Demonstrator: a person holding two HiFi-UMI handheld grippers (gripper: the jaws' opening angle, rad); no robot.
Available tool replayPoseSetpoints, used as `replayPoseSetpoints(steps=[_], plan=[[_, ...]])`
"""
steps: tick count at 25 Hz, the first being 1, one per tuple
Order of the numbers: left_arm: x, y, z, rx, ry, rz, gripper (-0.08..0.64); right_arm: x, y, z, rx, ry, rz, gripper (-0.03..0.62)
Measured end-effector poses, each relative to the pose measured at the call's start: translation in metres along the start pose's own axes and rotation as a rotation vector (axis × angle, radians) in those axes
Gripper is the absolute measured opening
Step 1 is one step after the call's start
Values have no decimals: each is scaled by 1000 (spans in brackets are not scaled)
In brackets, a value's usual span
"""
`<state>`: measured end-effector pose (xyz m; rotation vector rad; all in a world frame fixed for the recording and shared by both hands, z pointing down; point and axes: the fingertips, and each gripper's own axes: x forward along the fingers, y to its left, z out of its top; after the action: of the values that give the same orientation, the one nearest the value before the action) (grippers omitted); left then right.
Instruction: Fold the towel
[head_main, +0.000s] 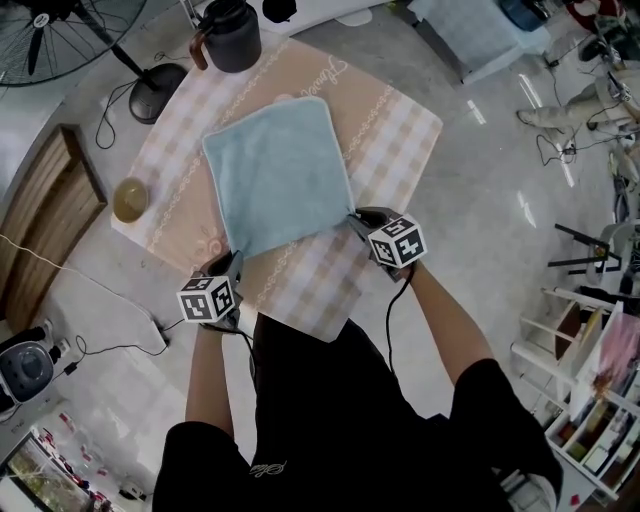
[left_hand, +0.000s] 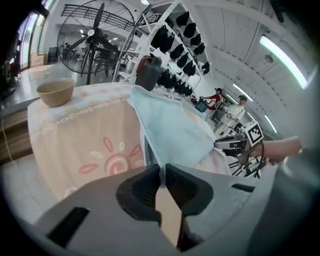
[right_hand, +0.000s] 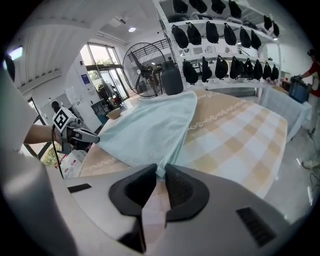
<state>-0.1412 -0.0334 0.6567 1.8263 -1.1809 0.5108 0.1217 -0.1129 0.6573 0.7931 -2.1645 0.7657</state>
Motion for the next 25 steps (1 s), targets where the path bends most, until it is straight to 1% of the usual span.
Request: replayPoseSetpoints(steps=[5,8,13,17,21,25], plan=[[-15,-5,-22,13,11,11,37,-17,22,-16,-26,-10,28,55],[-23,-9,-39,1,24,10,35,-25,35,-32,-31,-1,43,54],[-42,-22,-70,-51,33,-17,35,-42,56,-62,-21,18,59,52],[-54,-29,-86,-55,34,-5,34,-55,69,-77,-20,25,72,52],[-64,-41,-92,-57,8,-22,34,-66,76,-82,-21,12,53,52],[-82,-53,-76,-92,-44,-53,34,-83,83,-68,-25,-29,40,52]])
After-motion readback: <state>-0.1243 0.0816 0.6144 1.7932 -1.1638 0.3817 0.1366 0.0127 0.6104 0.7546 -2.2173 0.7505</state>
